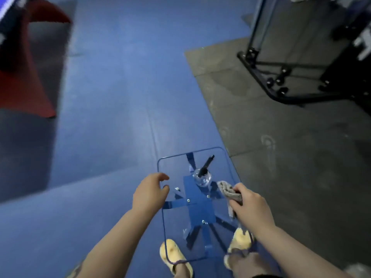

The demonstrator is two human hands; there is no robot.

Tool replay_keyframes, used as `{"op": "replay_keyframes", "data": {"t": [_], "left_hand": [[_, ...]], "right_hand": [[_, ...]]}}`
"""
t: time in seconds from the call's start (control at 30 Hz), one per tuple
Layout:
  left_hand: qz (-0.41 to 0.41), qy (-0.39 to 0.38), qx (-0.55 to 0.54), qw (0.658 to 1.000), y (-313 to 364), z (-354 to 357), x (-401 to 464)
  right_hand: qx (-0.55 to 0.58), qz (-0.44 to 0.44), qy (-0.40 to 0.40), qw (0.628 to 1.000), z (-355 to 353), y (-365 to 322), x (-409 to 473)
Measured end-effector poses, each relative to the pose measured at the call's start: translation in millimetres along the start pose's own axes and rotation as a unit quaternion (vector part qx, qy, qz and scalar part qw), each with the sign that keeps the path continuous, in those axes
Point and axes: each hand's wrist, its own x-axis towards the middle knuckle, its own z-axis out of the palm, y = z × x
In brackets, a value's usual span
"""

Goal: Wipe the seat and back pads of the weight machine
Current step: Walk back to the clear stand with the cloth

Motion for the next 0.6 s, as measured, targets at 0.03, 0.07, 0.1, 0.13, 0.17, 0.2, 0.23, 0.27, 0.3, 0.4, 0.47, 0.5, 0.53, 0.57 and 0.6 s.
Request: {"op": "replay_keyframes", "data": {"t": [0.03, 0.07, 0.1, 0.13, 0.17, 0.2, 0.23, 0.27, 0.3, 0.4, 0.47, 0.5, 0.53, 0.57, 0.6], "left_hand": [[0.012, -0.002, -0.006, 1.0, 3, 1, 3], [0.025, -0.005, -0.01, 1.0, 8, 5, 5], [0.036, -0.009, -0.011, 0.999, 12, 10, 6], [0.045, -0.015, -0.012, 0.999, 16, 15, 6], [0.051, -0.023, -0.014, 0.998, 19, 21, 4], [0.053, -0.03, -0.014, 0.998, 20, 25, 2], [0.055, -0.037, -0.01, 0.998, 21, 30, -2], [0.057, -0.042, -0.004, 0.998, 22, 35, -4], [0.056, -0.044, 0.001, 0.997, 23, 39, -5], [0.059, -0.048, 0.007, 0.997, 18, 45, -6], [0.065, -0.055, 0.018, 0.996, 16, 47, -4], [0.072, -0.061, 0.023, 0.995, 13, 48, -1], [0.077, -0.067, 0.025, 0.994, 11, 49, 1], [0.08, -0.076, 0.029, 0.994, 8, 49, 5], [0.083, -0.085, 0.034, 0.992, 5, 51, 9]], "right_hand": [[0.005, 0.013, 0.01, 1.0, 4, 2, -10], [0.009, 0.028, 0.021, 0.999, 7, 4, -22], [0.019, 0.042, 0.03, 0.998, 10, 7, -31], [0.035, 0.054, 0.037, 0.997, 12, 9, -39], [0.055, 0.068, 0.043, 0.995, 16, 11, -46], [0.075, 0.082, 0.048, 0.993, 20, 11, -52], [0.093, 0.099, 0.053, 0.989, 26, 13, -58], [0.111, 0.114, 0.057, 0.986, 31, 14, -60], [0.13, 0.126, 0.058, 0.982, 38, 15, -62], [0.16, 0.152, 0.051, 0.974, 58, 15, -63], [0.174, 0.17, 0.054, 0.969, 71, 13, -60], [0.183, 0.182, 0.062, 0.964, 77, 11, -59], [0.191, 0.197, 0.07, 0.959, 82, 9, -56], [0.199, 0.217, 0.076, 0.953, 90, 7, -53], [0.203, 0.234, 0.084, 0.947, 97, 4, -49]]}}
